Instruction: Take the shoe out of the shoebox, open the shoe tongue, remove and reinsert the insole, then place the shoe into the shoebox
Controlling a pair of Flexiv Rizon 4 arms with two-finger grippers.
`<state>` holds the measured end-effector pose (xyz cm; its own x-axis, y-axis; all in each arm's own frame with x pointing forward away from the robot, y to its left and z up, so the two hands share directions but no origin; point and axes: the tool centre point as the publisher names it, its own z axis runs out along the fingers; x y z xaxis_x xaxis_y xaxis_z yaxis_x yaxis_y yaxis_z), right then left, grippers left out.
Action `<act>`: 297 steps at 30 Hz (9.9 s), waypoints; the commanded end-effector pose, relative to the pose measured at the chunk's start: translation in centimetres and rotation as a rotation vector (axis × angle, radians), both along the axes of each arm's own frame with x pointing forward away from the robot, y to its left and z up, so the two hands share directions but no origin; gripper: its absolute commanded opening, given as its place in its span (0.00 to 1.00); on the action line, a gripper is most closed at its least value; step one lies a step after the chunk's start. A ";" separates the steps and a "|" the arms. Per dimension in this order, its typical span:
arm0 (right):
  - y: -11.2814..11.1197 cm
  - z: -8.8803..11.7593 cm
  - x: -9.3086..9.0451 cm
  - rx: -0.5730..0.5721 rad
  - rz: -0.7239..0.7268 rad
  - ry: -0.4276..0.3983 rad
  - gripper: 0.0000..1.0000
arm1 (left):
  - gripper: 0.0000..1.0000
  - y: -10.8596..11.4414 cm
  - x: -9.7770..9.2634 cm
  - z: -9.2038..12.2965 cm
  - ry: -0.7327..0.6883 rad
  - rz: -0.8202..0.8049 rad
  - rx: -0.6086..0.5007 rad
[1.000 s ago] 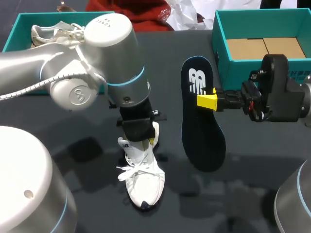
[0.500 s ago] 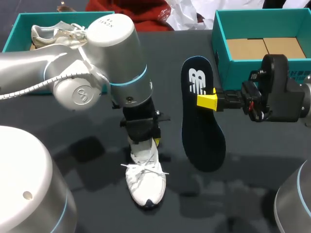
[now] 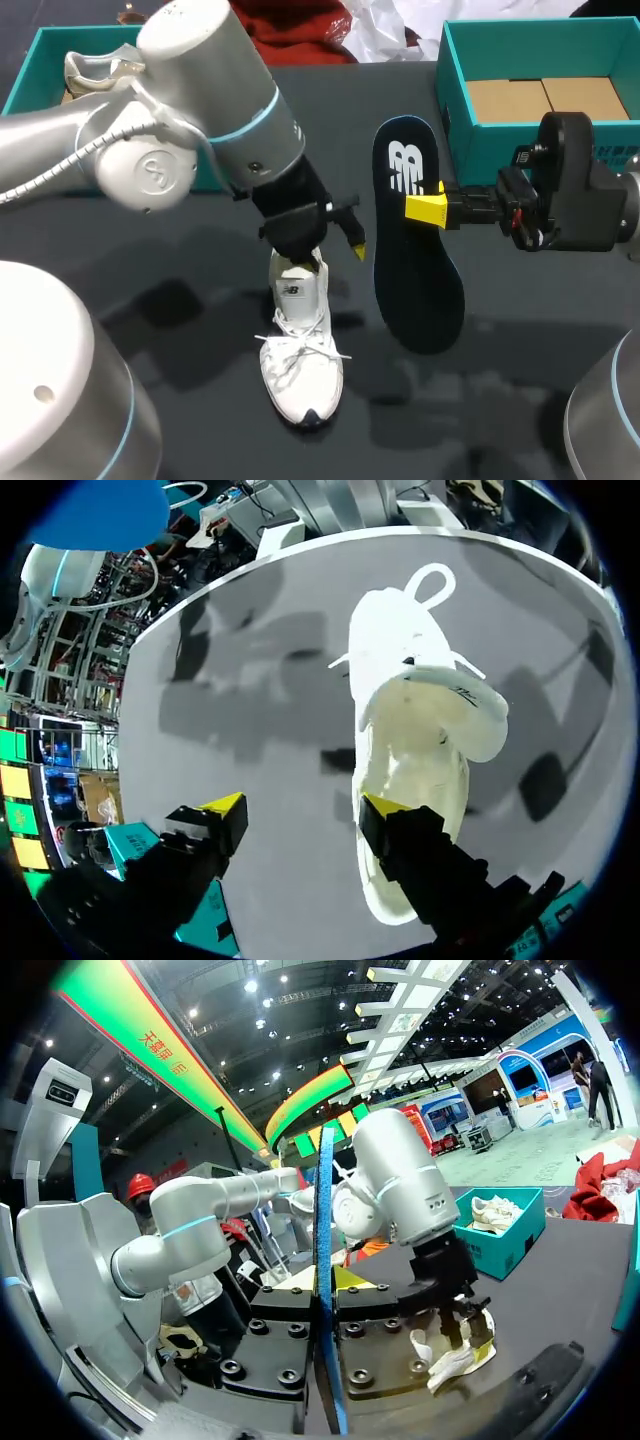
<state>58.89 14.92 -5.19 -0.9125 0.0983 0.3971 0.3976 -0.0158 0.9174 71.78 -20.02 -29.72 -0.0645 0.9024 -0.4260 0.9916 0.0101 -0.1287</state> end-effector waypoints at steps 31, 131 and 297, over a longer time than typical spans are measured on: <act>-0.3 0.0 -1.0 -0.001 -0.015 -0.001 0.00 | 1.00 1.2 3.7 14.4 0.044 0.063 -0.841; 0.4 -3.5 22.6 0.130 -0.055 1.026 0.00 | 1.00 -0.1 6.4 19.5 -0.209 0.047 -1.060; 0.2 -5.9 19.5 0.150 -0.046 1.153 1.00 | 0.00 7.0 4.6 22.0 1.688 1.231 -0.292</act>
<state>78.44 15.07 -11.08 -0.0001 0.0008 1.0000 0.9916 -0.1291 0.0002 75.79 -13.04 -7.83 -0.9403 -0.0173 0.3398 -0.3365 0.1959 -0.9211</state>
